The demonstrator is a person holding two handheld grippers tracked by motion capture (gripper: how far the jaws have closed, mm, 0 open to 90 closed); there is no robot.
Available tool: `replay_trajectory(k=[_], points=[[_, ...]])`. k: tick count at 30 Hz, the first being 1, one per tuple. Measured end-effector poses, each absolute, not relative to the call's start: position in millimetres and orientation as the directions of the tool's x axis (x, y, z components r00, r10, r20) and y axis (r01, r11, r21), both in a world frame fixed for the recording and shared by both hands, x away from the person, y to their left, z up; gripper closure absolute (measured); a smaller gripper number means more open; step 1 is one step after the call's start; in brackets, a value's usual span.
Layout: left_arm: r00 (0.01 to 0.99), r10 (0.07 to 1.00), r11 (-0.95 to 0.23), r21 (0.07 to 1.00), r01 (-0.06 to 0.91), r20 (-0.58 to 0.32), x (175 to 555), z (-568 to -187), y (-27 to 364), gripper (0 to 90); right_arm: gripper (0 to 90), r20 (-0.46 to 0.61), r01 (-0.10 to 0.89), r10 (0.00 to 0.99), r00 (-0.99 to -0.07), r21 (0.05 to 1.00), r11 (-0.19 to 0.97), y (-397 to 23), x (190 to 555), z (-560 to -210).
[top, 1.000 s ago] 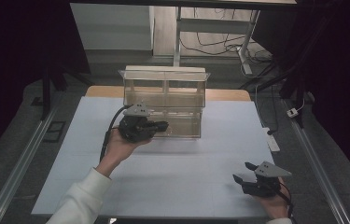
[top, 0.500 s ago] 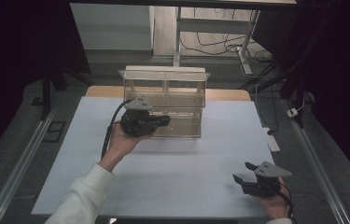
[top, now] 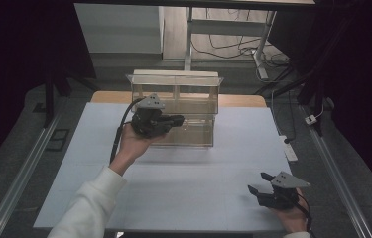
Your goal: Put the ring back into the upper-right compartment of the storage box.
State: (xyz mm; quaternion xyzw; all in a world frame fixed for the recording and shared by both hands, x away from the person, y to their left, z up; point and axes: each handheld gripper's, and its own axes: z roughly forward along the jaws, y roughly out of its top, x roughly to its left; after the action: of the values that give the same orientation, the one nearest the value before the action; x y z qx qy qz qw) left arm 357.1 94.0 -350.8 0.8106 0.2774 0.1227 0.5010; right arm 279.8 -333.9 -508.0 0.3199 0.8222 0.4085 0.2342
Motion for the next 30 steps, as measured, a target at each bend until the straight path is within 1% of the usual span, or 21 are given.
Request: replay_trajectory(k=[13, 18, 27, 30], points=[[0.799, 0.596, -0.333, 0.879, 0.340, -0.084, 377.4, -347.1, 88.2, 86.4, 29.8, -0.121, 0.337, 0.719, -0.684, 0.822, 0.459, -334.9, 279.4, -507.7], [0.785, 0.608, -0.302, 0.879, 0.368, -0.120, 387.7, -348.6, 91.3, 86.4, 29.8, -0.119, 0.337, 0.720, -0.683, 0.824, 0.456, -335.4, 279.6, -507.6], [0.759, 0.635, -0.269, 0.879, 0.394, -0.146, 408.6, -347.0, 87.3, 86.4, 29.8, -0.113, 0.340, 0.722, -0.683, 0.826, 0.450, -336.7, 280.5, -508.6], [0.750, 0.647, -0.264, 0.882, 0.391, -0.138, 414.4, -344.0, 83.9, 86.4, 29.8, -0.110, 0.344, 0.724, -0.681, 0.825, 0.449, -338.0, 280.6, -508.9]])
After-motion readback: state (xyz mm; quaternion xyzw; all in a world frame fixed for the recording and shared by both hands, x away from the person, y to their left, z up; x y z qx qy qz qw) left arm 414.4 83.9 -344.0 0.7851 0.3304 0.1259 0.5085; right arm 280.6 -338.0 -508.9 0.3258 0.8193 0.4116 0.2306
